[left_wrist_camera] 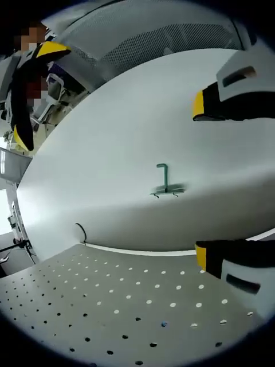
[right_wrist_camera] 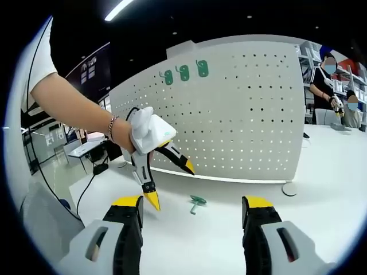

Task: Insert the hook assembly into the mounting plate slot until the hook locks in place.

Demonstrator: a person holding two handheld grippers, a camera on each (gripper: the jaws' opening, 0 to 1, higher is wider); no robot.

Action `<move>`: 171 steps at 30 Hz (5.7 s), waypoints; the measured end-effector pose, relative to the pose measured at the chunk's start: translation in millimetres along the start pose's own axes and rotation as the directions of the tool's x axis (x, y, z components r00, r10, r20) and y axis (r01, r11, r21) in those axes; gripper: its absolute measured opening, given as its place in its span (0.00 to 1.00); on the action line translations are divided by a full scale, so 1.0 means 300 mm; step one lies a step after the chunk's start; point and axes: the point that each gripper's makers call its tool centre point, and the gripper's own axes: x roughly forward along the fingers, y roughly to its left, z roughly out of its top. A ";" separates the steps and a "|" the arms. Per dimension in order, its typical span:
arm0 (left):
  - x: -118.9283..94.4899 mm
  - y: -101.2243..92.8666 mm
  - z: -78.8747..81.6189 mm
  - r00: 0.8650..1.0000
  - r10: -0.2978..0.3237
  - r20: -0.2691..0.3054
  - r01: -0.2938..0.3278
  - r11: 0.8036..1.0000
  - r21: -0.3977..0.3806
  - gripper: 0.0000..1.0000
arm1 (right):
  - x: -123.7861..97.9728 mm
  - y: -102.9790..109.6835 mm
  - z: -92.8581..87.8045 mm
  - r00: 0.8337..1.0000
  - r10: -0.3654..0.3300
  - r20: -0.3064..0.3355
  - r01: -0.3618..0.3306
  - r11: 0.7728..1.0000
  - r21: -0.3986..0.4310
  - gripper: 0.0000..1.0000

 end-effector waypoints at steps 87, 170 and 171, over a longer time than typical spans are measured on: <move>0.121 0.063 0.043 0.996 0.065 0.068 -0.057 0.993 -0.106 0.04 | -0.008 -0.018 0.017 0.999 -0.006 0.037 0.003 0.998 0.068 0.65; -0.290 0.075 0.109 0.790 0.471 0.392 -0.365 0.876 -0.316 0.02 | -0.001 0.008 0.041 0.998 0.027 0.062 -0.031 0.998 0.058 0.66; -0.300 0.073 0.113 0.784 0.474 0.401 -0.360 0.873 -0.329 0.02 | -0.001 0.010 0.041 0.998 0.029 0.061 -0.032 0.998 0.056 0.66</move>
